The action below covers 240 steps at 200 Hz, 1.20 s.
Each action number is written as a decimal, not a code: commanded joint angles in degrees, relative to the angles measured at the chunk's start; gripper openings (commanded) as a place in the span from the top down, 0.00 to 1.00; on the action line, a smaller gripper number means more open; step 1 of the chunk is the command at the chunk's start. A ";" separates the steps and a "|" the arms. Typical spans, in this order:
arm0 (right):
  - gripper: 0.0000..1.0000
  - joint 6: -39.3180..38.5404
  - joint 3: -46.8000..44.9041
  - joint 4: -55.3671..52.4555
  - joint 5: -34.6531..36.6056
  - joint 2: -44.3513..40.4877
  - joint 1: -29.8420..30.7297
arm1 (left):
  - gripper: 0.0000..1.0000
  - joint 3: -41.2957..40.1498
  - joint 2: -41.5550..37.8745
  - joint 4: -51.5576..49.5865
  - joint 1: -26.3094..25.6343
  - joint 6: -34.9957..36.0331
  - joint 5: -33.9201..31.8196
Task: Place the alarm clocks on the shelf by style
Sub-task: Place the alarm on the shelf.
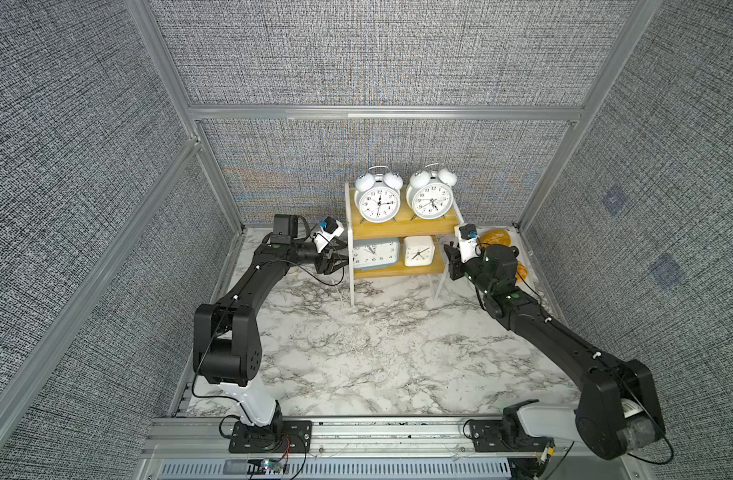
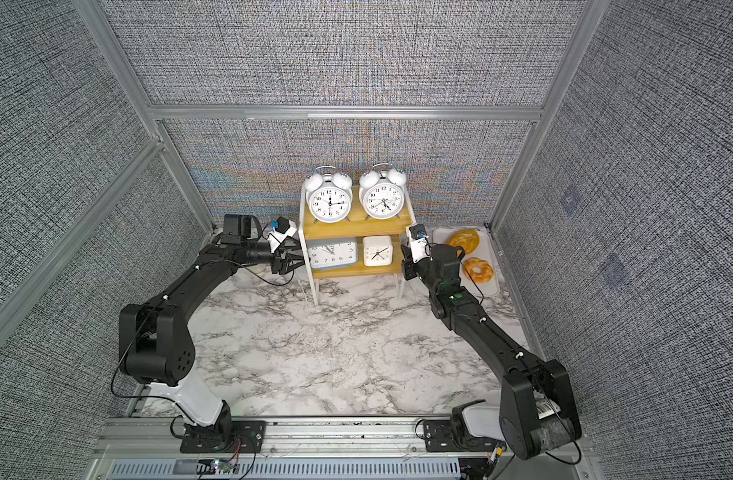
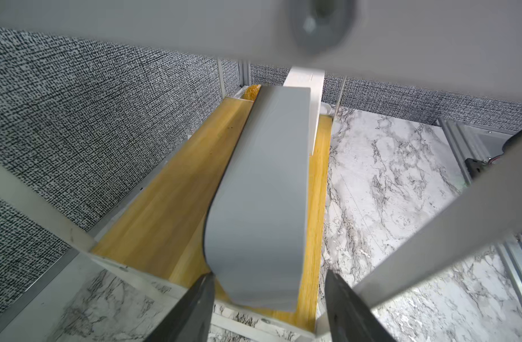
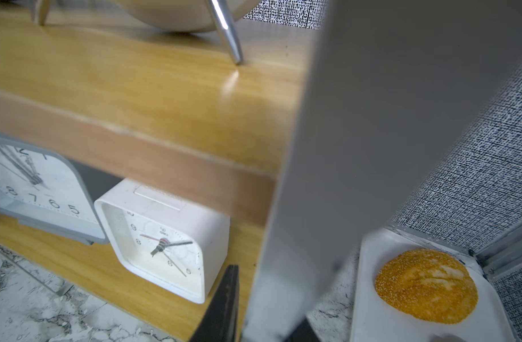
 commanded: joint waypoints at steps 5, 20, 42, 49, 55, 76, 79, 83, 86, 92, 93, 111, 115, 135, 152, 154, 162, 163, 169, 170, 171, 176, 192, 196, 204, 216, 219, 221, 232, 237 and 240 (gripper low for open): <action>0.77 0.33 0.19 -1.08 0.39 0.26 0.10 | 0.35 -0.12 -0.64 -0.38 0.36 0.51 -0.55; 0.77 0.33 0.19 -1.08 0.33 0.23 0.05 | 0.35 0.14 -0.37 -0.39 0.42 0.49 -1.35; 0.77 0.41 0.16 -1.11 0.36 0.22 0.11 | 0.36 0.73 0.49 -0.13 0.40 0.09 -1.54; 0.77 0.47 0.17 -1.09 0.33 0.20 0.06 | 0.37 1.02 0.78 -0.14 0.42 -0.13 -1.54; 0.77 0.42 0.16 -1.19 0.34 0.19 0.06 | 0.37 1.13 0.97 -0.13 0.39 -0.18 -1.63; 0.77 0.50 0.23 -1.25 0.30 0.20 0.05 | 0.38 1.11 1.09 0.94 0.38 -1.01 -2.60; 0.77 0.50 0.23 -1.25 0.31 0.25 0.05 | 0.39 1.08 1.08 1.05 0.38 -1.14 -2.80; 0.77 0.51 0.25 -1.24 0.31 0.21 0.08 | 0.39 1.08 1.13 1.18 0.46 -1.23 -3.01; 0.77 0.51 0.30 -1.32 0.27 0.19 0.07 | 0.39 1.11 1.11 1.26 0.47 -1.28 -3.10; 0.77 0.56 0.29 -1.34 0.31 0.22 0.06 | 0.40 1.07 1.15 1.20 0.40 -1.21 -3.29; 0.77 0.57 0.35 -1.34 0.31 0.25 0.06 | 0.40 1.07 1.12 1.19 0.39 -1.21 -3.34; 0.77 0.59 0.54 -1.43 0.25 0.39 0.08 | 0.41 0.98 0.92 1.44 0.44 -1.39 -4.09; 0.77 0.52 0.54 -1.43 0.31 0.38 0.05 | 0.41 0.98 0.84 1.53 0.39 -1.39 -4.22; 0.77 0.60 0.74 -1.60 0.15 0.71 0.12 | 0.43 0.69 0.73 2.68 0.54 -2.31 -5.27; 0.77 0.64 0.81 -1.60 0.12 0.72 0.05 | 0.43 0.41 0.20 2.68 0.65 -2.35 -4.85; 0.77 0.60 0.77 -1.60 0.11 0.72 0.05 | 0.43 0.33 0.03 2.64 0.69 -2.35 -4.63; 0.77 0.53 0.76 -1.69 0.07 0.72 0.06 | 0.42 -0.17 -0.72 2.57 0.76 -2.18 -3.49; 0.77 0.52 0.81 -1.69 0.11 0.76 0.06 | 0.42 -0.25 -0.74 2.54 0.79 -2.09 -3.27; 0.77 0.47 0.77 -1.74 0.18 0.77 0.06 | 0.41 -0.65 -1.46 2.38 0.93 -1.61 -1.93; 0.77 0.44 0.77 -1.71 0.20 0.75 0.06 | 0.41 -0.76 -1.64 2.36 0.96 -1.54 -1.74; 0.77 0.43 0.81 -1.75 0.21 0.73 0.06 | 0.41 -0.90 -1.77 2.35 0.98 -1.51 -1.51; 0.77 0.40 0.76 -1.78 0.21 0.72 0.07 | 0.40 -1.41 -2.41 2.29 1.14 -1.11 -0.62; 0.77 0.33 0.81 -1.78 0.32 0.76 0.05 | 0.38 -2.78 -4.29 1.30 1.41 0.47 1.67; 0.77 0.33 0.76 -1.78 0.36 0.80 0.07 | 0.37 -2.80 -4.59 0.66 1.49 0.98 2.16; 0.77 0.33 0.76 -1.78 0.38 0.90 0.10 | 0.37 -2.52 -4.88 -1.12 1.68 2.07 2.90; 0.77 0.33 0.83 -1.78 0.30 0.98 0.01 | 0.38 -2.06 -4.81 -2.66 2.07 2.77 3.30; 0.77 0.39 0.84 -1.78 0.31 1.06 0.06 | 0.39 -2.02 -4.68 -2.68 2.23 2.67 3.29; 0.77 0.41 0.80 -1.78 0.31 1.05 0.03 | 0.39 -1.97 -4.60 -2.61 2.32 2.44 3.20; 0.77 0.48 0.76 -1.78 0.22 1.04 0.05 | 0.43 -2.00 -4.13 -0.23 2.77 -0.80 1.79; 0.77 0.55 0.78 -1.78 0.22 0.97 0.07 | 0.45 -2.16 -3.89 1.13 3.05 -2.57 1.11; 0.77 0.54 0.83 -1.78 0.22 0.92 0.06 | 0.46 -2.18 -3.79 1.86 3.13 -3.12 0.95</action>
